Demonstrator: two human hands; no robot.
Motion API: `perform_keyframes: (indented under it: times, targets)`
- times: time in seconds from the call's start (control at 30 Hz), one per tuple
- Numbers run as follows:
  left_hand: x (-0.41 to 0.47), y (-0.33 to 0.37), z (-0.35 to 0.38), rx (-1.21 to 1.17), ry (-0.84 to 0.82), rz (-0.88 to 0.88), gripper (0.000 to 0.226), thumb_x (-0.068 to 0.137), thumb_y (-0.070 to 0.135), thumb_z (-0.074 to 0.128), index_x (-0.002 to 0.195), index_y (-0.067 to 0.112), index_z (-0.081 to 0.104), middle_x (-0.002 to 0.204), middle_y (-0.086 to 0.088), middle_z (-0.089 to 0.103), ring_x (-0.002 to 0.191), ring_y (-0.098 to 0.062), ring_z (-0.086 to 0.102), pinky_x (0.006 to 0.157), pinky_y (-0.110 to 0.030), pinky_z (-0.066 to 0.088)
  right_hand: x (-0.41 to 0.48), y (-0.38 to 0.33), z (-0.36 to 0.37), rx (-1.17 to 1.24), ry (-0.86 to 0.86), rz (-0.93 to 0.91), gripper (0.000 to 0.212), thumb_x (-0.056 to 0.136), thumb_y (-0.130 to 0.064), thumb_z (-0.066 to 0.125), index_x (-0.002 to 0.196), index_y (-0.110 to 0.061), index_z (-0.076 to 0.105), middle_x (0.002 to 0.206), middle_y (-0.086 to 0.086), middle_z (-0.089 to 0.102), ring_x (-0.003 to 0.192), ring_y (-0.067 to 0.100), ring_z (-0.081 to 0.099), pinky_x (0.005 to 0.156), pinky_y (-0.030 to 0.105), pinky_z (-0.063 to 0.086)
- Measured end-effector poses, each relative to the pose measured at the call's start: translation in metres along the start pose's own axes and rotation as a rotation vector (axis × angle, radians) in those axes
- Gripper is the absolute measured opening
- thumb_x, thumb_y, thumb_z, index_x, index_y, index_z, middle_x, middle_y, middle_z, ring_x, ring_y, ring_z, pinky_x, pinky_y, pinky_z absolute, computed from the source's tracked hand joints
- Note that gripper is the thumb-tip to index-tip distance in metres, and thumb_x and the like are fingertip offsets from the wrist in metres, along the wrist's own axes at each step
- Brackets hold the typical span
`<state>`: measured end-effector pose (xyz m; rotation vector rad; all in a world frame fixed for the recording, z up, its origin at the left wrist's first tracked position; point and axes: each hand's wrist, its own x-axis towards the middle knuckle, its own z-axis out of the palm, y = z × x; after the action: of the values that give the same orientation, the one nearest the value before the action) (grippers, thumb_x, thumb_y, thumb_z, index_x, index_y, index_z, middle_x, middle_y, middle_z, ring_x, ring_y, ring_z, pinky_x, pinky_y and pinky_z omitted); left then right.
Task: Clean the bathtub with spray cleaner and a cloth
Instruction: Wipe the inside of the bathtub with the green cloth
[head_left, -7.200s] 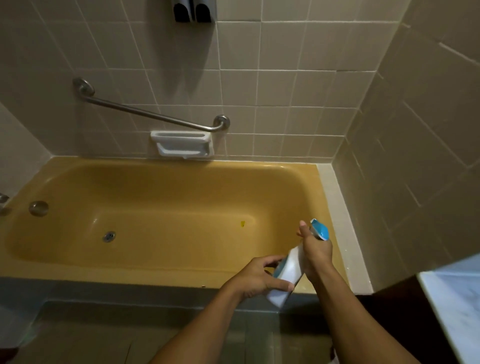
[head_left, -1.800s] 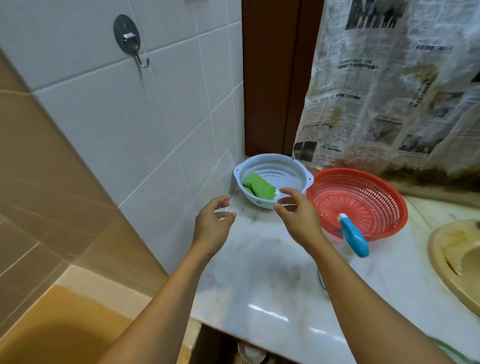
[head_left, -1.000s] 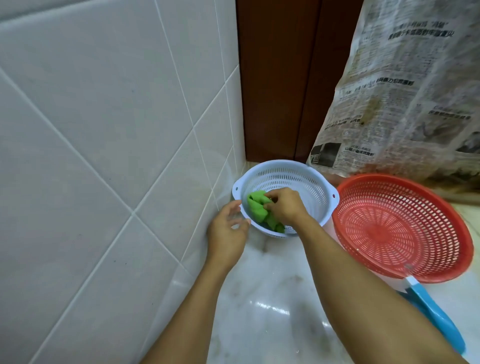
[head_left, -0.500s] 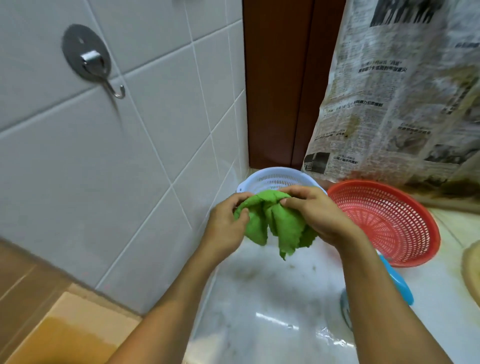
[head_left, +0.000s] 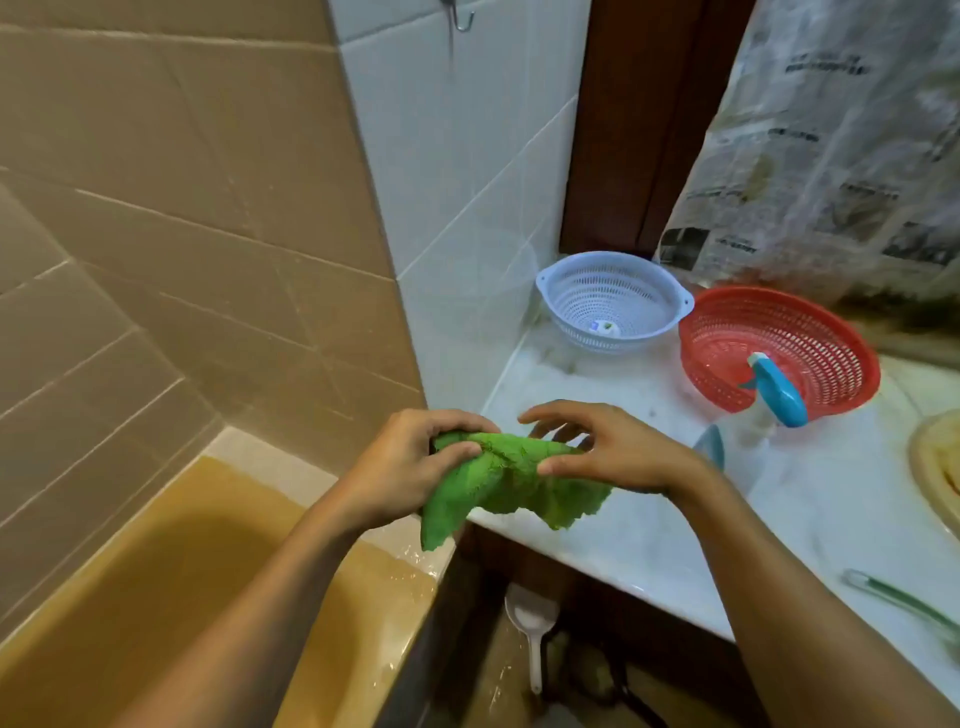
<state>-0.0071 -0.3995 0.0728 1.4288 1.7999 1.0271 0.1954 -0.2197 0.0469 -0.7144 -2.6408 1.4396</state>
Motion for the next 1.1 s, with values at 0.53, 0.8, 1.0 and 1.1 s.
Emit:
perform_keyframes:
  times: [0.53,0.8,1.0,1.1]
  targets:
    - [-0.265,-0.06,0.057,0.235,0.689,-0.341,0.041,0.082,0.003,0.08,0.102,0.038,0.077,0.099,0.021,0.073,0.097,-0.003,0.067,0.085,-0.024,0.052,-0.001,-0.072,0.186,-0.403,-0.446,-0.524,0.036,0.092,-0.024,0.073,0.123,-0.043,0.071,0.105,-0.017,0.076,0.094,0.003,0.067,0.087,0.03,0.054]
    - [-0.38,-0.101,0.082,0.407,0.861,-0.338,0.043,0.077,-0.008,0.081,0.11,0.019,0.077,0.107,0.009,0.075,0.102,-0.007,0.07,0.09,-0.029,0.056,-0.02,-0.067,0.292,-0.691,-0.333,-0.915,0.045,0.096,-0.032,0.065,0.136,-0.047,0.05,0.106,-0.014,0.071,0.083,0.016,0.068,0.063,0.037,0.058]
    - [-0.436,-0.146,0.058,0.274,0.849,-0.48,0.046,0.079,-0.007,0.078,0.11,0.026,0.075,0.108,0.015,0.07,0.103,0.0,0.065,0.092,-0.021,0.051,-0.008,-0.091,0.357,-0.462,-0.299,-0.892,0.034,0.084,-0.018,0.08,0.114,-0.033,0.072,0.097,-0.014,0.073,0.078,0.013,0.068,0.063,0.034,0.056]
    - [-0.451,-0.167,0.046,0.233,0.847,-0.517,0.042,0.083,-0.006,0.076,0.109,0.027,0.075,0.106,0.019,0.069,0.102,0.001,0.064,0.089,-0.019,0.05,0.004,-0.098,0.383,-0.278,-0.404,-0.644,0.027,0.088,-0.016,0.075,0.112,-0.029,0.075,0.1,-0.016,0.071,0.087,0.005,0.065,0.075,0.033,0.057]
